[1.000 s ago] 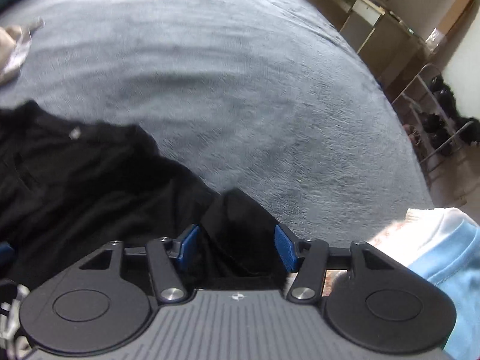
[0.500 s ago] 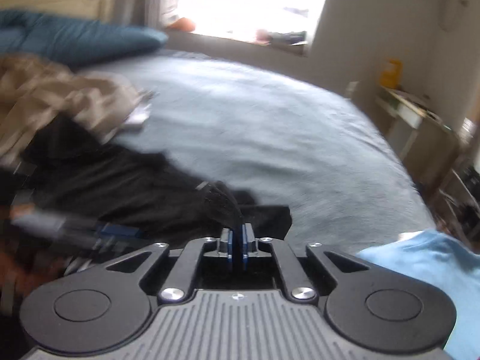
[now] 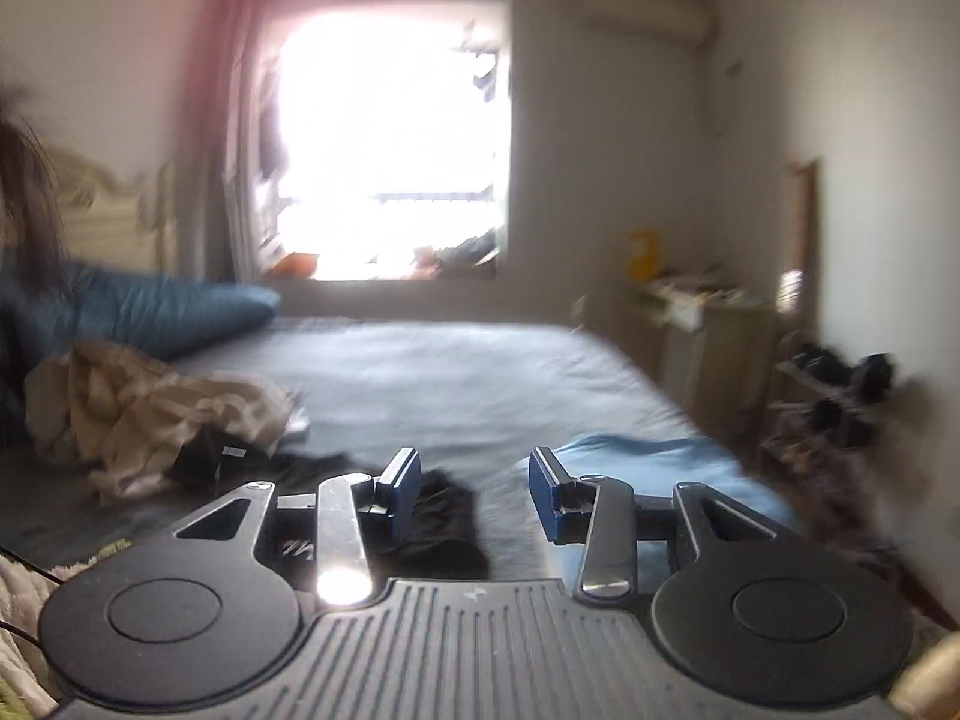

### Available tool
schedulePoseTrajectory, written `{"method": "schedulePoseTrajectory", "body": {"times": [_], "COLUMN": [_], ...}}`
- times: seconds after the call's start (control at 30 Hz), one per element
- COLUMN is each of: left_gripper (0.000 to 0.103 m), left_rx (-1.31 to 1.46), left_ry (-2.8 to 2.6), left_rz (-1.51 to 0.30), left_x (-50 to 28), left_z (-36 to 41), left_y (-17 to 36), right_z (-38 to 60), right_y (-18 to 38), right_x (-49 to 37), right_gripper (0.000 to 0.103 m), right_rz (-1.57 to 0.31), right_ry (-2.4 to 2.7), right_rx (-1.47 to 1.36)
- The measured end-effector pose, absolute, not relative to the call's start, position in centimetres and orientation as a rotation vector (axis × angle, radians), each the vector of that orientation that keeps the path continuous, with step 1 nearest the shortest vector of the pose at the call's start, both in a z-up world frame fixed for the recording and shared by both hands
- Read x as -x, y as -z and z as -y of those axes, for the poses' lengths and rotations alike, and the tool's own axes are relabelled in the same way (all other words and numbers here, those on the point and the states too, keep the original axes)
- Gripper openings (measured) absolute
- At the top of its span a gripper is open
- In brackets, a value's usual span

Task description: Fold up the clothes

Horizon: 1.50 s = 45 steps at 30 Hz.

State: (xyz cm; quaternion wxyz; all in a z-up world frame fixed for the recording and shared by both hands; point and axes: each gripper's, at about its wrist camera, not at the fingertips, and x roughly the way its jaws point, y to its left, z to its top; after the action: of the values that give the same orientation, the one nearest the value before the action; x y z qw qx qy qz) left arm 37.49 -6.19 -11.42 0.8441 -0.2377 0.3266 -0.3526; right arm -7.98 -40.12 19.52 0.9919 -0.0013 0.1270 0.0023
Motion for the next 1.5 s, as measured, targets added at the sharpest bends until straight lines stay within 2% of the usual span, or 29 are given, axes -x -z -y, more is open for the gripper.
{"method": "schedulePoseTrajectory", "body": {"times": [0.1,0.2,0.27,0.37,0.5,0.7,0.83,0.87,0.93,1.27,1.4,1.5], "left_gripper": [0.053,0.053,0.053,0.053,0.053,0.051,0.048,0.048,0.047,0.044,0.044,0.044], "left_rx": [0.467,0.435,0.395,0.348,0.349,0.328,0.297,0.291,0.286,0.288,0.306,0.308], "left_ry": [0.697,0.671,0.658,0.632,0.605,0.578,0.576,0.574,0.578,0.608,0.605,0.597], "left_rz": [-0.721,-0.779,-0.812,-0.857,-0.879,-0.904,-0.899,-0.899,-0.899,-0.899,-0.903,-0.896], "left_x": [-36.8,-35.5,-34.5,-33.5,-33.5,-34.3,-34.2,-34.2,-34.2,-34.5,-34.6,-34.5], "left_z": [6.7,7.4,8.2,9.5,10.4,11.4,11.6,11.7,11.6,11.0,10.8,10.9], "left_y": [10.0,8.8,8.2,7.8,8.1,9.0,9.0,9.0,9.0,9.1,9.3,9.5], "right_z": [40.5,39.5,38.5,37.0,35.2,34.0,33.8,33.9,34.1,34.4,34.0,34.1], "right_y": [-18.5,-14.0,-10.1,-4.2,0.2,3.2,5.2,5.6,6.1,5.3,3.1,2.1], "right_x": [11.1,8.3,3.9,-5.7,-16.2,-27.9,-32.8,-33.1,-32.4,-20.8,-20.7,-25.1], "right_gripper": [0.043,0.043,0.043,0.043,0.043,0.043,0.038,0.033,0.017,0.016,0.016,0.018], "right_rz": [-0.23,-0.263,-0.294,-0.444,-0.51,-0.609,-0.695,-0.728,-0.766,-0.77,-0.666,-0.655], "right_ry": [0.012,-0.101,-0.201,-0.258,-0.17,-0.084,-0.053,-0.054,-0.067,-0.273,-0.259,-0.244], "right_rx": [0.037,0.061,0.018,-0.088,-0.036,-0.065,-0.083,-0.083,-0.078,0.027,0.064,-0.037]}}
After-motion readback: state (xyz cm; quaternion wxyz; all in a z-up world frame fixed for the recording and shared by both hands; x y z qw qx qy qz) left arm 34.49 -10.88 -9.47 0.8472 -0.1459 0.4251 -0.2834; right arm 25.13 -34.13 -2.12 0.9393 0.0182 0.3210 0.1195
